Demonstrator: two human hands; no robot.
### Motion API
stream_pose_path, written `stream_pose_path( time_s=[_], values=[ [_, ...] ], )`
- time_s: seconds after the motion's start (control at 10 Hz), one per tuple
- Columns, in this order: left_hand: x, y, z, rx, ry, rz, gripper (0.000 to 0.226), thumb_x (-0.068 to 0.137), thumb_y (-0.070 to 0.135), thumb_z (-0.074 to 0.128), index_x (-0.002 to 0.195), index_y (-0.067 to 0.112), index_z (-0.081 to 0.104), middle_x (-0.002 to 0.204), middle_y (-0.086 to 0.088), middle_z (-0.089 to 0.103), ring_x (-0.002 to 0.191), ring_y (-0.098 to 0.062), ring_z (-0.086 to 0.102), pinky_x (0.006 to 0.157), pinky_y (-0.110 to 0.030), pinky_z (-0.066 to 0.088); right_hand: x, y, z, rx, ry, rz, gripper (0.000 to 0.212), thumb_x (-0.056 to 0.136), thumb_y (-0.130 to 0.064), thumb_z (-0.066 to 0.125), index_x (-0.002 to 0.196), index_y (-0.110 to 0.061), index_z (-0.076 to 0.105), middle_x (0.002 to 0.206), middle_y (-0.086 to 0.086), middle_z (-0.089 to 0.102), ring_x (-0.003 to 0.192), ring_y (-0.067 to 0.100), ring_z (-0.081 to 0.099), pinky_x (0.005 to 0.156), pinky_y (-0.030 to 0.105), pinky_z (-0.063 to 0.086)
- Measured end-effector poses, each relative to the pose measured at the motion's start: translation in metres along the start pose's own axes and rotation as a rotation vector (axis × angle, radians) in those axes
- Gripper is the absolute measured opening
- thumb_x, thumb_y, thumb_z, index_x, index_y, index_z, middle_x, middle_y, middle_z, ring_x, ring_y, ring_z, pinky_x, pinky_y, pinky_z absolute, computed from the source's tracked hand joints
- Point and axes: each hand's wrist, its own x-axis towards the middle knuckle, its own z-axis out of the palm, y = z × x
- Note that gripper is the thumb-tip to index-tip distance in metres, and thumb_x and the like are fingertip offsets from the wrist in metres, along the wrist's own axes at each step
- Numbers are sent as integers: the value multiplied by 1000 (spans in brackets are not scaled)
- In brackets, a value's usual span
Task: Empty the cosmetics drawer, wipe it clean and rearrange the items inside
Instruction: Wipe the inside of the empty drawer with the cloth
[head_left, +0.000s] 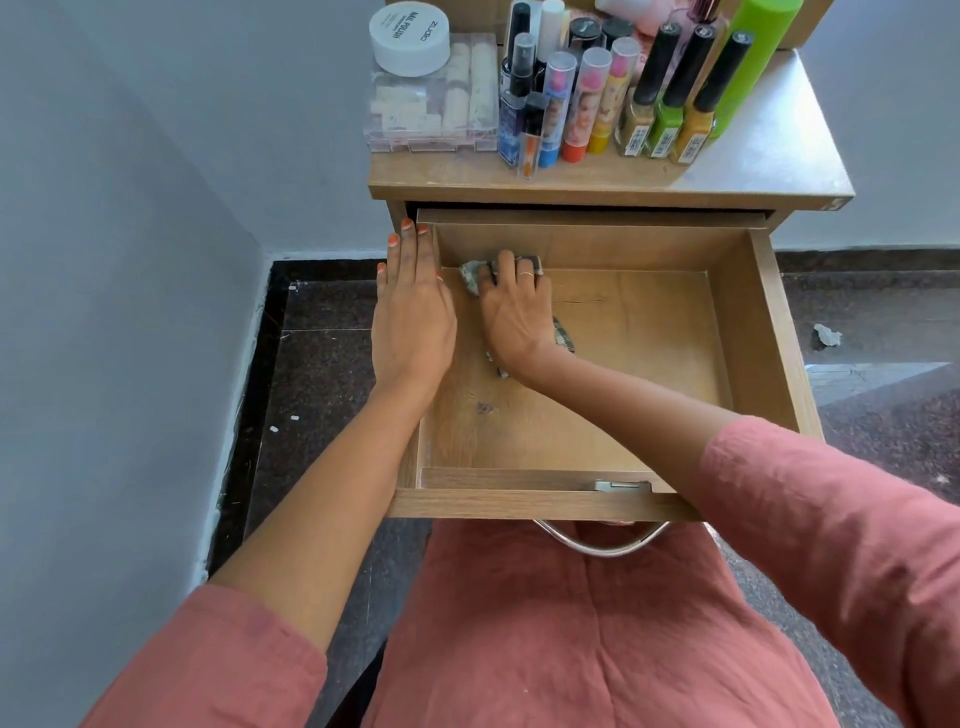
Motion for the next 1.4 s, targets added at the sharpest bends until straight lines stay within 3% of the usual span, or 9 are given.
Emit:
stream_pose_path(
  time_s=[0.4,0.8,1.0,1.1,1.4],
  values=[
    [1,0,-1,27,0,1,47,100,15,21,146,9,12,156,-8,8,145,-19,4,118,-32,4,4,-12,-3,-18,14,-86,48,93,-17,42,138,-7,28,142,18,26,128,34,32,98,41,35],
    [-1,-2,-1,44,-7,-4,47,100,14,22,146,9,13,157,-8,8,145,-20,4,118,-34,6,3,-13,-5,-115,-9,-57,47,91,-14,48,135,-3,33,137,16,30,125,33,34,95,41,40],
    [-1,-2,0,32,-3,-10,47,100,14,19,146,9,12,157,-7,7,145,-19,3,118,-31,3,-7,27,-1,-167,-39,-11,57,86,-12,55,136,-5,30,137,16,28,126,33,34,93,42,43],
    [-2,-2,0,28,1,-8,47,101,14,19,146,9,12,157,-7,7,145,-19,4,118,-31,3,-17,54,-3,-158,-66,32,52,90,-7,45,138,-5,26,138,18,27,128,35,31,94,44,42],
    [-3,-3,1,22,0,-1,46,101,14,19,146,9,12,156,-8,7,145,-19,3,118,-32,3,-42,130,-7,-225,-136,269,46,93,-6,39,137,-1,29,138,25,29,128,43,32,93,48,44]
  ],
)
